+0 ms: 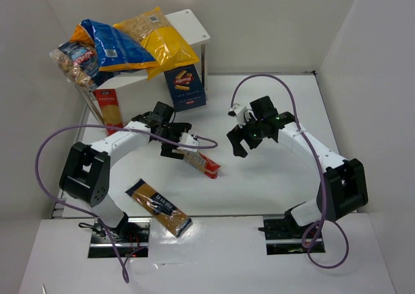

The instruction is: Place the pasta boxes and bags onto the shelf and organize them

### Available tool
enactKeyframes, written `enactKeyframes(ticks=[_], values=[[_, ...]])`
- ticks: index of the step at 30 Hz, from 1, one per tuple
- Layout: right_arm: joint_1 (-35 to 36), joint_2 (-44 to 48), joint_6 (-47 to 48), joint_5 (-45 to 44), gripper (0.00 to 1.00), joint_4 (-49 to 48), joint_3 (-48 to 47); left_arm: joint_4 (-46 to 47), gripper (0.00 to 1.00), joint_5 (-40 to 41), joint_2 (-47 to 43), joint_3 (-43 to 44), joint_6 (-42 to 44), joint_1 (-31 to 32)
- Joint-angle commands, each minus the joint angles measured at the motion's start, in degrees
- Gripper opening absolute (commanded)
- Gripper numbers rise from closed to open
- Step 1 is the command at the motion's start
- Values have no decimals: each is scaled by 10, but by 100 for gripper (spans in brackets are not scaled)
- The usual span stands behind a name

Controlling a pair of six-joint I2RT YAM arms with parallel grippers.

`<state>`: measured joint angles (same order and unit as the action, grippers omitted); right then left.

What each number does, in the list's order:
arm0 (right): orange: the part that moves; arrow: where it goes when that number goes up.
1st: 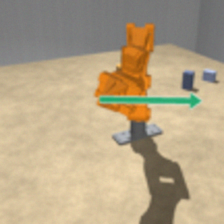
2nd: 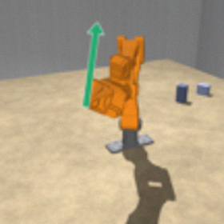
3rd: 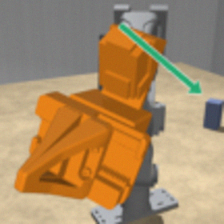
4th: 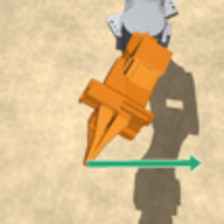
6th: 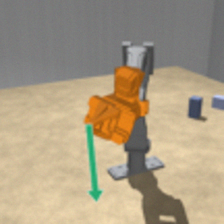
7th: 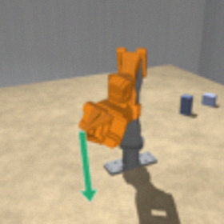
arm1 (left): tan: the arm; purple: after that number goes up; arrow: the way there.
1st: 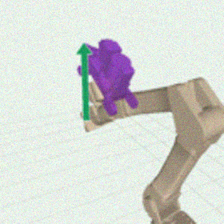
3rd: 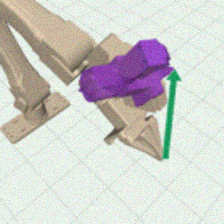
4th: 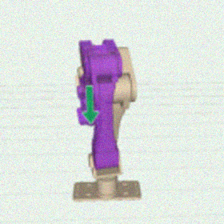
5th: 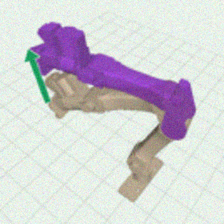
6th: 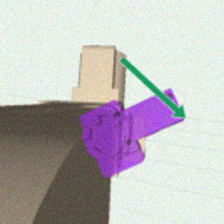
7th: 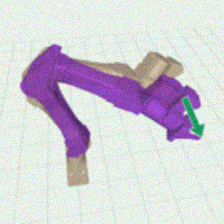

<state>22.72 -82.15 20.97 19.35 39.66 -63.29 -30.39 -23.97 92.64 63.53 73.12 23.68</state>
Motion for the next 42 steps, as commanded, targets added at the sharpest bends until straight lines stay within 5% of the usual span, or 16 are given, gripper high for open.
enactKeyframes(ticks=[1, 28, 29, 31, 33, 42], values=[[1, -10, 13, 10, 100, -2, 0, 5, 95, 6, 31, 3, 35, 4], [-30, -47, 24, 30, 100, 3, 0, 23, 89, -8, 127, 24, 128, -25], [-30, -47, 24, 30, 100, 3, 0, 23, 85, -3, 127, 24, 128, -25], [-30, -47, 24, 30, 100, 3, 0, -17, 60, 10, 141, 24, 128, -4], [-30, -47, 24, 30, 100, 3, 0, -46, 1, 23, 152, 35, 101, 12], [-30, -22, 18, 24, 100, -8, 5, -37, 0, -80, 85, 14, -134, -14]])
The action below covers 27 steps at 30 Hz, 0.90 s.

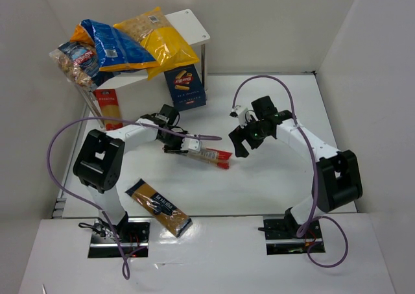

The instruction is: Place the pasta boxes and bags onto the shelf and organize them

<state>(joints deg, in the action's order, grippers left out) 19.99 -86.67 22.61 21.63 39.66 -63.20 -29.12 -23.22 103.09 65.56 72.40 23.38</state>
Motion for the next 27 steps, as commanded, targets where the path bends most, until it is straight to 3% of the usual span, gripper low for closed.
enactKeyframes(ticks=[1, 5, 11, 18, 27], values=[[-3, 29, 2, 2, 100, -8, 10, -55, 0, -98, -24, -6, -147, -17], [-3, 36, 2, -4, 100, -13, 10, -55, 0, -113, -86, -7, -244, -30], [-3, 61, -4, -10, 100, -19, 15, 8, 0, -53, -249, -90, -368, -15], [-3, 86, -9, -10, 100, -24, 20, 15, 0, -17, -417, -104, -510, -15], [-3, 110, -9, 1, 100, -24, 20, 22, 0, 63, -495, -115, -596, -46]])
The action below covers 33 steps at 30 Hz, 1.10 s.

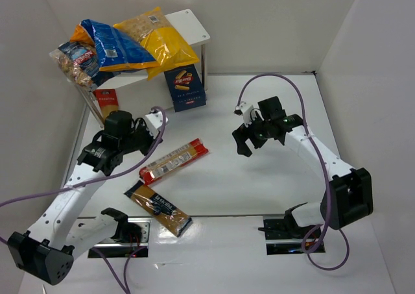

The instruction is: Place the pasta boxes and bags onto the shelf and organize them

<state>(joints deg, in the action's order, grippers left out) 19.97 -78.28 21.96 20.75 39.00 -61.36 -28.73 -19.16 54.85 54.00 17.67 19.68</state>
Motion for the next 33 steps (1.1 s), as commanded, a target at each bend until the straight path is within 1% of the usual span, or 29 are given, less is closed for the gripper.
enactKeyframes(ticks=[1, 3, 4, 5, 6, 7, 9, 10, 11, 15, 19, 23, 25, 28, 33], values=[[-3, 32, -2, 10, 100, -17, 2, 7, 0, 23, -12, -6, -23, -9], [-3, 32, -2, 15, 100, -17, 7, -27, 0, 23, 1, 0, 5, 3], [-3, 37, -2, 15, 100, -17, 7, -37, 3, 23, 9, 0, 25, 18], [-3, 37, -2, 15, 100, -17, 7, -46, 28, 37, 25, 5, 51, 25], [-3, 37, -2, 15, 100, -17, 7, -70, 67, 37, 36, 5, 75, 25], [-3, 44, -2, 15, 100, -17, 7, -70, 100, 37, 46, 5, 82, 32], [-3, 44, -2, 15, 100, -17, 7, -82, 100, 48, 80, -1, 108, 32], [-3, 44, -2, 15, 100, -17, 7, -71, 100, 64, 93, -1, 108, 32], [-3, 44, -2, 15, 100, -17, 7, -62, 100, 81, 120, -9, 90, 38], [-3, 49, -2, 10, 100, -23, 12, -20, 100, 172, 178, -31, 52, 58], [-3, 44, -2, 10, 100, -23, 12, 14, 100, 210, 208, -58, 45, 69], [-3, 38, -2, 10, 100, -23, 12, 14, 100, 226, 241, -59, 14, 69], [-3, 38, -2, 10, 100, -23, 12, 31, 100, 234, 249, -59, 1, 69], [-3, 38, -2, 10, 100, -23, 12, 36, 100, 241, 267, -59, -4, 80], [-3, 38, -2, 10, 100, -23, 12, 41, 100, 236, 290, -59, -4, 80]])
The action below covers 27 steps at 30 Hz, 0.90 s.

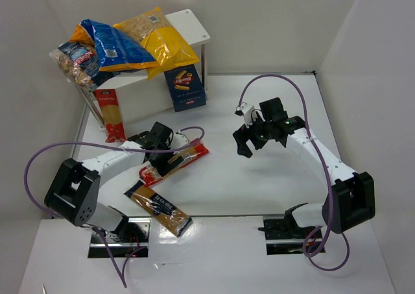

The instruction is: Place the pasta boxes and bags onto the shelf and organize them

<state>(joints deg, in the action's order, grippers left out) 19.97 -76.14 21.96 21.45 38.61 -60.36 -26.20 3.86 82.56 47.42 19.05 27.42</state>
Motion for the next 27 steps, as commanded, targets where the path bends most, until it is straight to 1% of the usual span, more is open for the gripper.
enactKeyframes(ticks=[1, 4, 10, 14, 18, 21, 27], values=[[-3, 17, -2, 3, 100, -19, 2, 16, 100, 5, 20, 7, -18, 3], [-3, 17, -2, 3, 100, -19, 2, 10, 100, -1, 26, 1, -8, 3], [-3, 17, -2, 3, 100, -19, 2, -9, 100, -40, 31, 1, 12, 3], [-3, 17, -8, -3, 100, -19, 2, -28, 99, -89, 31, 1, 35, 3], [-3, 17, -8, -3, 100, -19, 2, -50, 99, -111, 15, 7, 59, 3], [-3, 17, -8, -8, 100, -19, 2, -50, 99, -100, 8, 7, 59, 8], [-3, 17, -8, -8, 100, -24, 2, -32, 96, -74, 51, 0, 49, 8]])
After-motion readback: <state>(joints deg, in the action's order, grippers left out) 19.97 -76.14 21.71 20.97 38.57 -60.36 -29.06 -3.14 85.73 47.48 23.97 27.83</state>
